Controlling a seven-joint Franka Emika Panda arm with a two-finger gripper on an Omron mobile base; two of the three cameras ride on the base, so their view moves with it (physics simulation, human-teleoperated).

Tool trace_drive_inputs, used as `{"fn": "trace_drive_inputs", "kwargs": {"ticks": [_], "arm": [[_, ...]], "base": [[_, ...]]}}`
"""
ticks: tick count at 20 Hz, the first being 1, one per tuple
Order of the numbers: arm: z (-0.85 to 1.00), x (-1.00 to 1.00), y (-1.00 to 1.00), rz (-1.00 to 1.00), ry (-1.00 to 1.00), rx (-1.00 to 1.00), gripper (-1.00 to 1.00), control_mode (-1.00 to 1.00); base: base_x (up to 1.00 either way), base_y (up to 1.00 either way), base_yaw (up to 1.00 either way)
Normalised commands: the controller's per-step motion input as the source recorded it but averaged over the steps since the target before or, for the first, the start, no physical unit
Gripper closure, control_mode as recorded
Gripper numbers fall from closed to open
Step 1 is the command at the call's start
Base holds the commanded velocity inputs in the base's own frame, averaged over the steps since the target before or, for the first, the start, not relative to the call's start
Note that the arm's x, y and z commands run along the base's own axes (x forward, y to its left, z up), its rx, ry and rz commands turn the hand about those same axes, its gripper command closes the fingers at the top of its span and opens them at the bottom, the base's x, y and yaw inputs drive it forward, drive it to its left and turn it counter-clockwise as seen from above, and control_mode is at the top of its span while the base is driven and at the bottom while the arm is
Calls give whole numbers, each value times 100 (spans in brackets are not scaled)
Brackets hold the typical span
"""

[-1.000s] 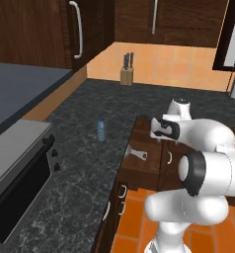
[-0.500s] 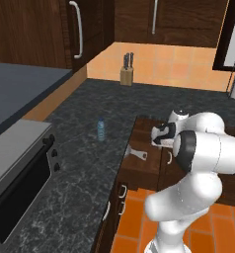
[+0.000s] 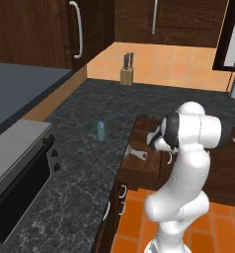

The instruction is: Pick the measuring cup from the drawer and place it on the counter.

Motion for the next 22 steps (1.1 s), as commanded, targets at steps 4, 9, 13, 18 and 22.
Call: {"fn": "trace_drive_inputs", "kwargs": {"ticks": [4, 9, 13, 18, 22], "arm": [[-42, 39, -40, -5, 0, 0, -100, -100], [-59, 44, 0, 0, 0, 0, -100, -100], [-62, -24, -78, -14, 0, 0, -100, -100], [-36, -39, -100, -17, 6, 0, -100, -100], [-19, -13, -100, -13, 8, 3, -100, -100]], "base": [[0, 0, 0], [0, 0, 0], [0, 0, 0], [0, 0, 0], [0, 0, 0]]}}
